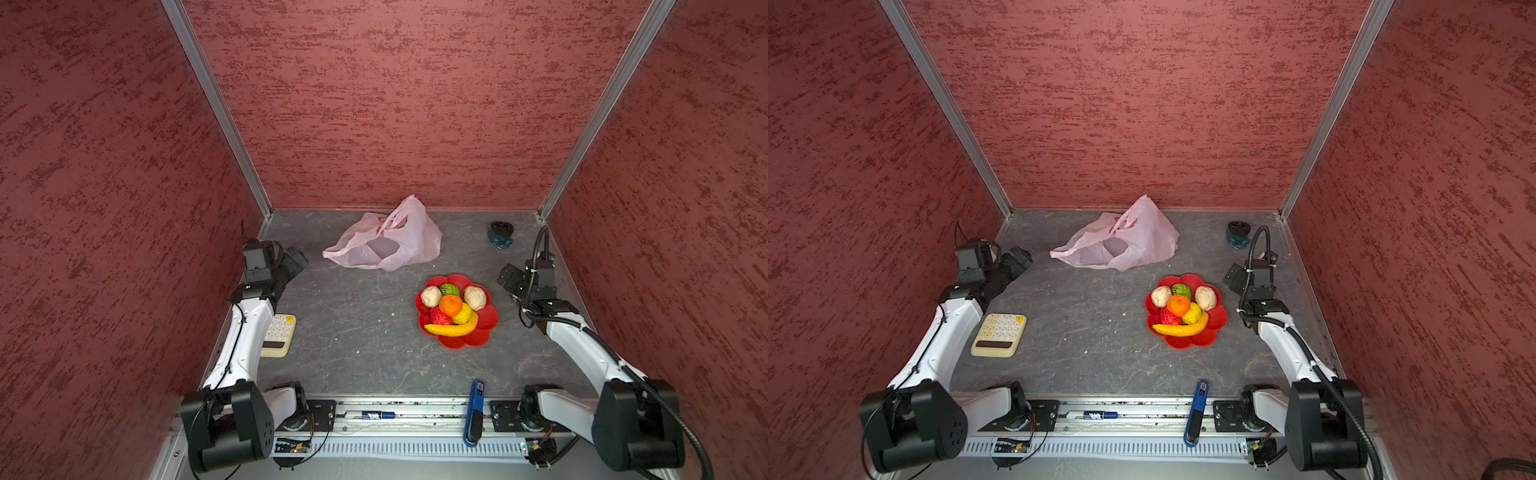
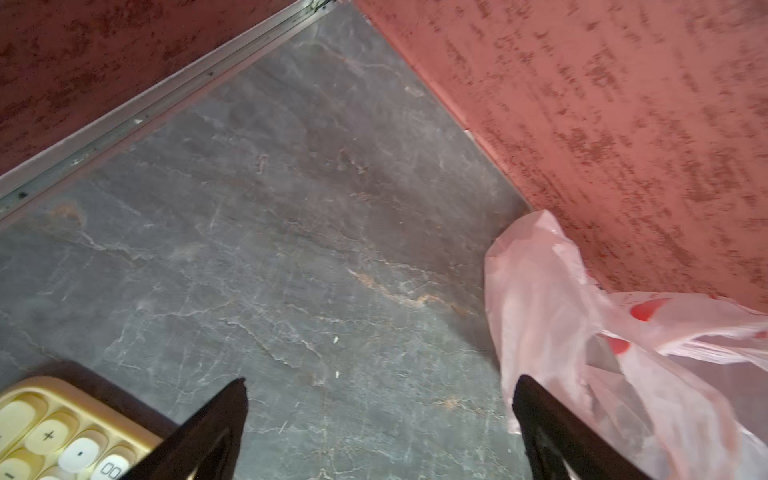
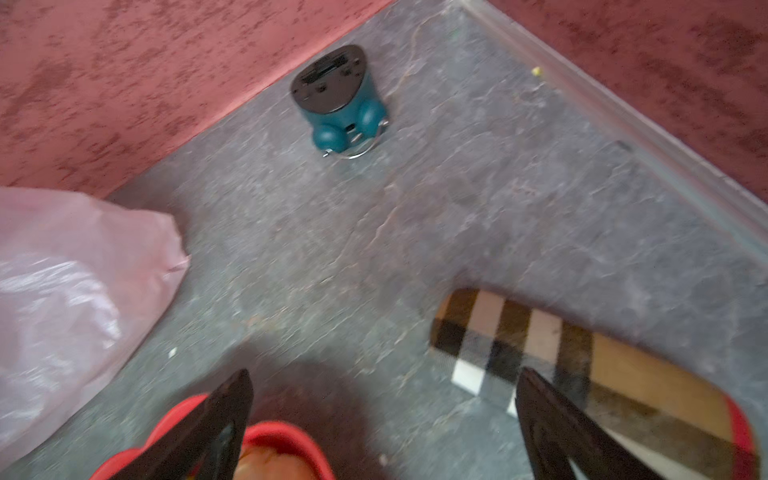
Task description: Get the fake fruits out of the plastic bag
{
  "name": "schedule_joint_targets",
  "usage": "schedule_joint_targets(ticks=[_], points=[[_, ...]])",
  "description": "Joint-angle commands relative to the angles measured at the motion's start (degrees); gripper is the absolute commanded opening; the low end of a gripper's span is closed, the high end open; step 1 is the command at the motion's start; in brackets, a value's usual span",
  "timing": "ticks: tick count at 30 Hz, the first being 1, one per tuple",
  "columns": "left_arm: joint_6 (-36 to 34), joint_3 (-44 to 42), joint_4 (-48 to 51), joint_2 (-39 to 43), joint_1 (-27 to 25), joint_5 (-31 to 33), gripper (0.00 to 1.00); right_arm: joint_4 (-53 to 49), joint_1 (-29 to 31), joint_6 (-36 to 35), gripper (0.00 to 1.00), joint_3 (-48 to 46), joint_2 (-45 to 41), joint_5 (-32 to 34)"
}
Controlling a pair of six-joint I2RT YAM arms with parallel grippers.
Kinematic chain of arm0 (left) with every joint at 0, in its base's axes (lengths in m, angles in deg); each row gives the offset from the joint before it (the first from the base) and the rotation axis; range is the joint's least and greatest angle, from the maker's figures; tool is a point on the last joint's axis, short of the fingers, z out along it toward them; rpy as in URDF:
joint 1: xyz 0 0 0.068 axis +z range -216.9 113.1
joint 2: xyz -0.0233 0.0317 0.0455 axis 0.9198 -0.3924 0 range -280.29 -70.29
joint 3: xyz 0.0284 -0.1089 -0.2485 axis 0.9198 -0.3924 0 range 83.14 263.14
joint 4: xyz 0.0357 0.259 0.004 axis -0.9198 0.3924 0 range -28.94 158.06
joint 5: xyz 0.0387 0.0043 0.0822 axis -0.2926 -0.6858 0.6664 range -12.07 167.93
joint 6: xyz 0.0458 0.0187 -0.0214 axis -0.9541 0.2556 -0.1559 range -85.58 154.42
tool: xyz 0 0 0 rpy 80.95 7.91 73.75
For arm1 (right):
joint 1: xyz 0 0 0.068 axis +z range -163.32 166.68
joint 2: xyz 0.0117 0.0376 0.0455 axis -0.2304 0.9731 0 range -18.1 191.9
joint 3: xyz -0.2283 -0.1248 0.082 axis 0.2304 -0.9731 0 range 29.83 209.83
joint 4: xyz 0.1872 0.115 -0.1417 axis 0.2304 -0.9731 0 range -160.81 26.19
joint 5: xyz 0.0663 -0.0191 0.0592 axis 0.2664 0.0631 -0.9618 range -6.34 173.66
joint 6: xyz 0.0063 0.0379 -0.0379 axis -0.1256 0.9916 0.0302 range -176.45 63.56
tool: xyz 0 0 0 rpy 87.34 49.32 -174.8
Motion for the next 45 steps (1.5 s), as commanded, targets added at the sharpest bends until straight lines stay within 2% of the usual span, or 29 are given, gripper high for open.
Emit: schedule_joint_targets(ticks=[1, 5, 7, 9, 17, 18, 21, 26, 30, 33, 35, 37, 45], points=[[-3.41, -1.77, -6.78, -2.04, -0.59, 3.63, 1.0, 14.01, -0.66, -5.56, 0.99, -2.02, 2.08, 6.68], [-11.88, -6.24, -17.06, -3.57, -6.82, 15.53, 0.99, 22.53, -1.04, -10.78, 0.99, -3.73, 5.19, 9.94], [-17.01, -9.33, -24.27, -4.26, -9.72, 19.2, 0.99, 25.64, -1.18, -13.19, 0.99, -3.9, 6.95, 11.08], [-19.26, -11.9, -30.61, -5.4, -11.08, 20.11, 1.0, 28.44, -1.38, -14.2, 0.99, -3.85, 9.14, 10.61], [-22.17, -16.42, -44.63, -15.54, -11.79, 18.96, 1.0, 43.54, -1.99, -20.18, 0.99, -5.32, 19.32, 7.58], [-22.49, -15.83, -43.68, -16.0, -11.8, 19.56, 1.0, 44.15, -2.14, -20.62, 0.99, -5.68, 19.26, 6.74], [-25.97, -17.41, -52.15, -16.84, -11.93, 19.77, 0.99, 52.53, -2.42, -21.44, 0.99, -9.6, 19.35, 4.99], [-27.31, -22.75, -63.21, -17.55, -11.37, 15.19, 1.0, 63.22, -2.96, -21.96, 0.99, -16.46, 17.85, 1.74], [-27.45, -26.83, -69.28, -16.91, -11.05, 13.27, 1.0, 66.16, -3.62, -21.96, 0.99, -18.01, 18.39, -0.42], [-27.54, -27.83, -71.15, -17.23, -10.41, 10.84, 1.0, 73.26, -3.63, -22.56, 0.99, -20.53, 20.87, -1.81], [-27.76, -29.46, -77.93, -20.46, -10.14, 10.46, 0.99, 73.18, -3.65, -22.23, 0.99, -20.56, 20.86, -1.02], [-27.96, -28.22, -73.38, -19.28, -10.25, 9.49, 0.99, 71.36, -3.66, -22.34, 0.99, -19.76, 20.66, -1.28], [-27.9, -28.3, -74.69, -20.04, -10.04, 8.96, 0.99, 71.75, -3.65, -22.41, 0.99, -19.83, 20.72, -1.25]])
